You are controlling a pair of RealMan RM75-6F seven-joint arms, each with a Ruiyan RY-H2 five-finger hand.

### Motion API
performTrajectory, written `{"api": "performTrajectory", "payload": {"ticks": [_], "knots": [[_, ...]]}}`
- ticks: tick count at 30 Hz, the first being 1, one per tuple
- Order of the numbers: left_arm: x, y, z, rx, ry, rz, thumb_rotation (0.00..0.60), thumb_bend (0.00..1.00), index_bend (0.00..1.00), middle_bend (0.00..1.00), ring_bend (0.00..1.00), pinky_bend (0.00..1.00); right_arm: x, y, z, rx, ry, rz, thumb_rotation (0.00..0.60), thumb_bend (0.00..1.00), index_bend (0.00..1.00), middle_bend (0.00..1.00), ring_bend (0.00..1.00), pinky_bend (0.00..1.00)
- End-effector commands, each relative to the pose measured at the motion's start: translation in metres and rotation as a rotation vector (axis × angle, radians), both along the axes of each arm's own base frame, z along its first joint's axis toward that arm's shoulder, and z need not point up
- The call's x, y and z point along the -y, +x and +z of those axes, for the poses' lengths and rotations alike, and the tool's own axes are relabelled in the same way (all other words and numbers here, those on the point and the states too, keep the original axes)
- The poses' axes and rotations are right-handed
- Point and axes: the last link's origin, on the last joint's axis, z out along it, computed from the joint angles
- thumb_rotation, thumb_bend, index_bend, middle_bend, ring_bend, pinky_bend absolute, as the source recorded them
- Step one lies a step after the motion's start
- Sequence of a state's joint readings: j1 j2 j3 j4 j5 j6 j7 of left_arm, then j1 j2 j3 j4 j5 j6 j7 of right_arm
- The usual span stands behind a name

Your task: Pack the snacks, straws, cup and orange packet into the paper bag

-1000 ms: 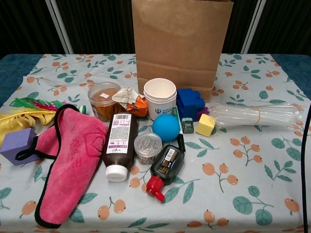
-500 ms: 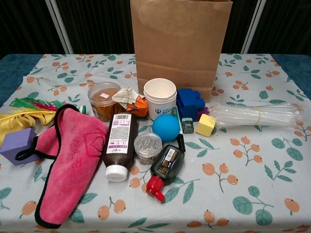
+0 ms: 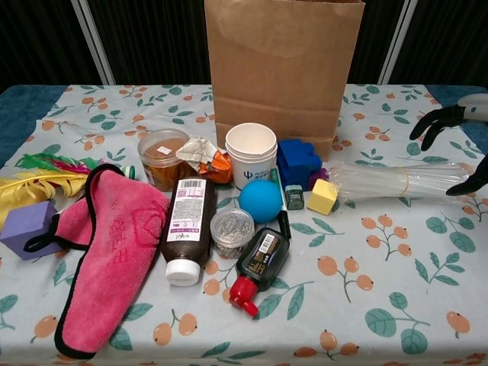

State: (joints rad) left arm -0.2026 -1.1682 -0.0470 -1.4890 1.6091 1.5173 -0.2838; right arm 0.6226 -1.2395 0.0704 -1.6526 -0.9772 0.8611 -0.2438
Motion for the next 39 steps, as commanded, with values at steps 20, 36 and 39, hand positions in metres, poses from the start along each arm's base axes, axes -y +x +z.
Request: {"api": "performTrajectory", "payload": {"ticks": [20,36,39], "knots": [[0.001,-0.005,-0.004,-0.03,0.004,-0.001,0.215,0.0,0.06,0.04,0.03,0.07,0.029,0.002,-0.057,-0.096,0.032,0.08,0.6,0.11,0.37,0.38,0.21,0.11],[0.006,0.005,-0.003,-0.022,0.011,-0.024,0.213,0.0,0.06,0.04,0.03,0.07,0.018,0.045,0.021,-0.049,-0.218,0.263,0.6,0.26,0.61,0.54,0.39,0.27],[0.007,0.007,-0.003,-0.011,0.006,-0.027,0.215,0.0,0.06,0.04,0.03,0.07,0.018,0.075,0.072,-0.099,-0.386,0.4,0.6,0.25,0.61,0.54,0.39,0.27]]}}
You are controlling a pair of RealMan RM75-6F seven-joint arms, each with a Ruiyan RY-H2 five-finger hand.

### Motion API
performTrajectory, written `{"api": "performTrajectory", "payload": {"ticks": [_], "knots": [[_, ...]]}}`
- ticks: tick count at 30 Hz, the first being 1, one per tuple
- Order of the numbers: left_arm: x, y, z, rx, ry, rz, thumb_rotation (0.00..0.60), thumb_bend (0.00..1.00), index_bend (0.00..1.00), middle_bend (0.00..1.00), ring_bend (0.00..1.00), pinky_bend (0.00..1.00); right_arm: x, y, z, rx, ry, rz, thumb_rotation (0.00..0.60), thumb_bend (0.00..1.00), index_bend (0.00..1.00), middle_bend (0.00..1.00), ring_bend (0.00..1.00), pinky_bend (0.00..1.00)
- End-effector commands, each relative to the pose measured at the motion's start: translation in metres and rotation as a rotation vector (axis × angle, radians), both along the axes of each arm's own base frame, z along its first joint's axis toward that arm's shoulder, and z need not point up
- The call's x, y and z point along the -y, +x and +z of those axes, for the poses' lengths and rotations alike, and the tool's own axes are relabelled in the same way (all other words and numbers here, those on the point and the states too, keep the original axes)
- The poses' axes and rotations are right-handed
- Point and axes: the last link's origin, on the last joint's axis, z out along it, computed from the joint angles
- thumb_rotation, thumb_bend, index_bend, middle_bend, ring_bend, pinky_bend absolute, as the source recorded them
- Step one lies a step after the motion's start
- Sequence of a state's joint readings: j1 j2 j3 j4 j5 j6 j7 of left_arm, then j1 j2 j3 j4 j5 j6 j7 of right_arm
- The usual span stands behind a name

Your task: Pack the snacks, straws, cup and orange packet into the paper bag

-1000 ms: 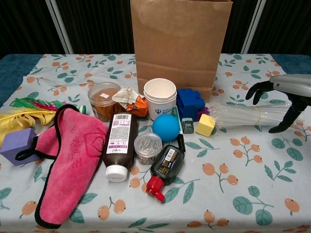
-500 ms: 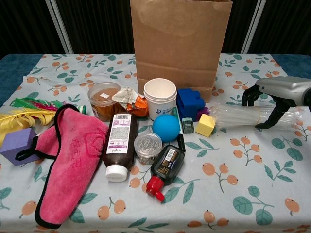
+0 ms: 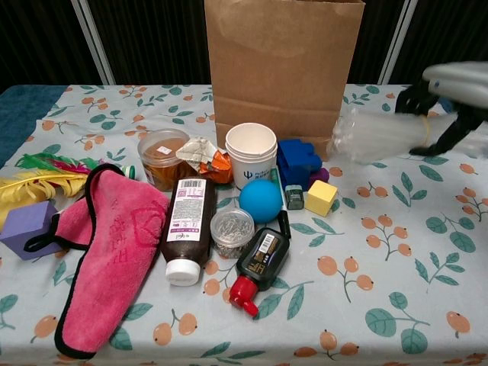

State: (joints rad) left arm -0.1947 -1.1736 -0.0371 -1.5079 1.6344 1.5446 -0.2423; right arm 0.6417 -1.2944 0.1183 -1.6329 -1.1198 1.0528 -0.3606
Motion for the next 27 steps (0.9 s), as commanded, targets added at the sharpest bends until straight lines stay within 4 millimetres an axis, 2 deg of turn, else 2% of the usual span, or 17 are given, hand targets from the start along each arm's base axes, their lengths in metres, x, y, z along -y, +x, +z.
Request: {"api": "performTrajectory", "payload": {"ticks": [1,4,6,8,11,16,19,23,27], "knots": [[0.0,0.002,-0.001,0.006,-0.004,-0.006,0.216,0.0,0.06,0.04,0.03,0.07,-0.001,0.049,0.083,-0.063,-0.27,0.215,0.6,0.25,0.61,0.54,0.39,0.27],[0.0,0.004,-0.001,0.016,-0.003,-0.015,0.219,0.0,0.06,0.04,0.03,0.07,0.002,0.086,0.13,-0.166,-0.458,0.33,0.6,0.25,0.61,0.54,0.39,0.27],[-0.001,0.006,-0.001,0.025,-0.002,-0.017,0.219,0.0,0.06,0.04,0.03,0.07,0.006,0.105,0.151,-0.245,-0.553,0.369,0.6,0.24,0.61,0.54,0.39,0.27],[-0.001,0.006,-0.001,0.028,-0.001,-0.018,0.218,0.0,0.06,0.04,0.03,0.07,0.011,0.126,0.165,-0.333,-0.634,0.41,0.6,0.24,0.62,0.54,0.38,0.27],[-0.003,0.006,0.0,0.028,0.002,-0.017,0.217,0.0,0.06,0.04,0.03,0.07,0.023,0.152,0.169,-0.463,-0.704,0.471,0.6,0.24,0.62,0.54,0.39,0.27],[-0.008,0.005,0.006,0.03,0.013,-0.014,0.214,0.0,0.06,0.04,0.03,0.07,0.044,0.19,0.15,-0.741,-0.775,0.579,0.6,0.24,0.62,0.54,0.39,0.28],[-0.013,0.008,0.009,0.039,0.029,-0.022,0.217,0.0,0.06,0.04,0.03,0.07,0.056,0.209,0.132,-0.84,-0.774,0.599,0.6,0.24,0.62,0.54,0.39,0.28],[-0.013,0.009,0.008,0.053,0.034,-0.022,0.216,0.0,0.06,0.04,0.03,0.07,0.064,0.22,0.101,-0.957,-0.728,0.616,0.6,0.24,0.62,0.54,0.39,0.28],[-0.011,0.007,0.008,0.054,0.03,-0.017,0.214,0.0,0.06,0.04,0.03,0.07,0.07,0.221,0.071,-1.041,-0.68,0.636,0.6,0.24,0.62,0.54,0.39,0.28]]}}
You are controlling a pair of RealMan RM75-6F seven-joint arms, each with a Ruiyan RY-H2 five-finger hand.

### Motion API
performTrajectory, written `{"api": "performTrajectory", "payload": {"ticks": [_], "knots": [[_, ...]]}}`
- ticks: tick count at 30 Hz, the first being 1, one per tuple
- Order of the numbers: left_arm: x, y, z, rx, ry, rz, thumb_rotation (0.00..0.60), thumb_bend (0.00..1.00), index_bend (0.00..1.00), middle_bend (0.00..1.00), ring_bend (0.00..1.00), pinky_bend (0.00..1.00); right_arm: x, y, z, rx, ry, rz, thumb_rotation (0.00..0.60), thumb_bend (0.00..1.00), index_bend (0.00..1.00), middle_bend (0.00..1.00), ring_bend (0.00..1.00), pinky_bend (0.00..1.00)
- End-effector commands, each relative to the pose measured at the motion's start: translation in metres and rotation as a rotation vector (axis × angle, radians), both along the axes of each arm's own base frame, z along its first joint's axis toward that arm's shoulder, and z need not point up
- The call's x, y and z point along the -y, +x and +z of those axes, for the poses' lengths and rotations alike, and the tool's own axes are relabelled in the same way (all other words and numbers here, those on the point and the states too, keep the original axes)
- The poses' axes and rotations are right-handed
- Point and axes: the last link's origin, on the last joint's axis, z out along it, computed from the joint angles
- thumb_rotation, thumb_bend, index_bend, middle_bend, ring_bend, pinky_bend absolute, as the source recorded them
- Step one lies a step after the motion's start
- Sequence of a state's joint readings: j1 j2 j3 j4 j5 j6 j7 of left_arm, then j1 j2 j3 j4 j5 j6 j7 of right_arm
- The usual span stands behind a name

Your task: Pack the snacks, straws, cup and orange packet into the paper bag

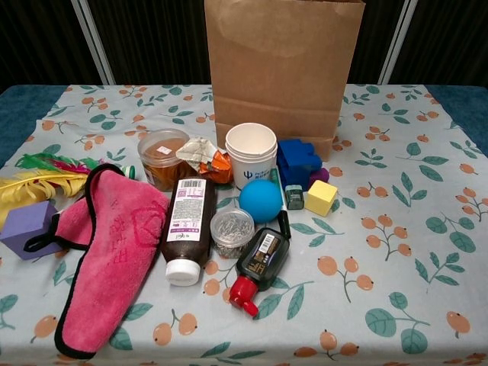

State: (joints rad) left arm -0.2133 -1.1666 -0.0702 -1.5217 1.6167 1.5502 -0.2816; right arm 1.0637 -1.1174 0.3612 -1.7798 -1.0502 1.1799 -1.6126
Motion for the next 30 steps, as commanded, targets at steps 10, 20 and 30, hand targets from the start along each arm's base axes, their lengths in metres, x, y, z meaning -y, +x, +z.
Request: {"api": "performTrajectory", "payload": {"ticks": [10,20,30], "knots": [[-0.001,-0.008,0.005,0.016,0.008,0.023,0.216,0.0,0.06,0.04,0.03,0.07,0.014,-0.015,-0.076,-0.215,0.031,-0.133,0.6,0.24,0.61,0.54,0.39,0.25],[0.001,-0.014,0.003,0.023,0.008,0.034,0.215,0.0,0.06,0.04,0.03,0.07,0.017,-0.019,-0.091,-0.203,0.066,-0.185,0.6,0.09,0.44,0.43,0.27,0.14],[0.0,-0.016,0.003,0.025,0.012,0.036,0.216,0.0,0.06,0.04,0.03,0.07,0.015,-0.003,-0.09,-0.143,0.082,-0.152,0.6,0.0,0.2,0.29,0.12,0.0]]}}
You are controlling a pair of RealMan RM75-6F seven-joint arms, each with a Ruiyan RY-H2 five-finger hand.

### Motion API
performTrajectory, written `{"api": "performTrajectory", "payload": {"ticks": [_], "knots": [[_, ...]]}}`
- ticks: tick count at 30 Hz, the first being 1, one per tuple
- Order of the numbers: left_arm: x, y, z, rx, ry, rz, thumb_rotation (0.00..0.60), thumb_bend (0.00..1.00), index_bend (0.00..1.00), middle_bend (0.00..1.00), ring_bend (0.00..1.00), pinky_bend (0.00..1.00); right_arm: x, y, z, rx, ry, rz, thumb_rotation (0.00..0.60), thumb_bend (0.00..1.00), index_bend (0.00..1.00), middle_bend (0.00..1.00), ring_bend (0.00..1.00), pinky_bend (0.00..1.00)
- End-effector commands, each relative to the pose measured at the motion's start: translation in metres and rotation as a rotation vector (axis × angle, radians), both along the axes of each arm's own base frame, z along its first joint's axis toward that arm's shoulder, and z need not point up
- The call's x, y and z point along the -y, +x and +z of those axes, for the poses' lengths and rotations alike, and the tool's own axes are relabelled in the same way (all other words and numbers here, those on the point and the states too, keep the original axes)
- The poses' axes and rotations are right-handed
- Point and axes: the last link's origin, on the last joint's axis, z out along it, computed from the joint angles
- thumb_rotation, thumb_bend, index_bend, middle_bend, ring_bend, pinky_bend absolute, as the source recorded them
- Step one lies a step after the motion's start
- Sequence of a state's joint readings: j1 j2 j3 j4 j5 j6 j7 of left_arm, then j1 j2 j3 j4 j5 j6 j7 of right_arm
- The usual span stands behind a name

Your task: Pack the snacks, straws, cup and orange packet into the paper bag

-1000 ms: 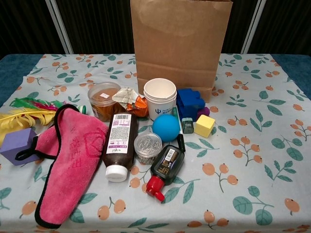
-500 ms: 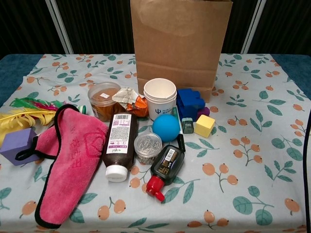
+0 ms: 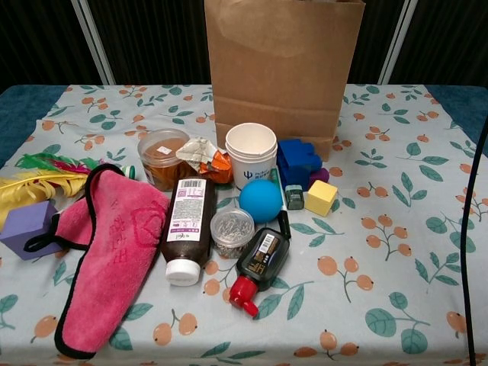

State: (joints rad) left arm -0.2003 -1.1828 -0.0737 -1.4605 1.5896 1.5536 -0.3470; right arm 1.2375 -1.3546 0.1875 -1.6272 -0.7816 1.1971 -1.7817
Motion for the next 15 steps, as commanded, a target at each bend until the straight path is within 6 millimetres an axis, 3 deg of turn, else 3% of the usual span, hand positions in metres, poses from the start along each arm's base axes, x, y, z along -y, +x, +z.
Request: {"api": "performTrajectory", "payload": {"ticks": [1,6,11,15], "knots": [[0.0,0.0,0.0,0.0,-0.002,0.0,0.216,0.0,0.06,0.04,0.03,0.07,-0.002,0.005,0.003,0.033,0.002,0.022,0.6,0.0,0.2,0.29,0.12,0.0],[0.0,0.002,0.0,-0.002,-0.004,-0.003,0.217,0.0,0.06,0.04,0.03,0.07,-0.012,0.018,0.02,0.148,0.007,0.064,0.6,0.0,0.2,0.29,0.12,0.0],[0.004,0.001,-0.003,-0.01,-0.018,0.004,0.215,0.0,0.06,0.04,0.03,0.07,-0.04,0.03,0.062,0.326,0.02,0.139,0.6,0.0,0.2,0.29,0.12,0.0],[0.008,0.001,-0.007,-0.016,-0.036,0.009,0.217,0.0,0.06,0.04,0.03,0.07,-0.072,0.022,0.101,0.508,0.066,0.163,0.6,0.0,0.2,0.3,0.13,0.0]]}}
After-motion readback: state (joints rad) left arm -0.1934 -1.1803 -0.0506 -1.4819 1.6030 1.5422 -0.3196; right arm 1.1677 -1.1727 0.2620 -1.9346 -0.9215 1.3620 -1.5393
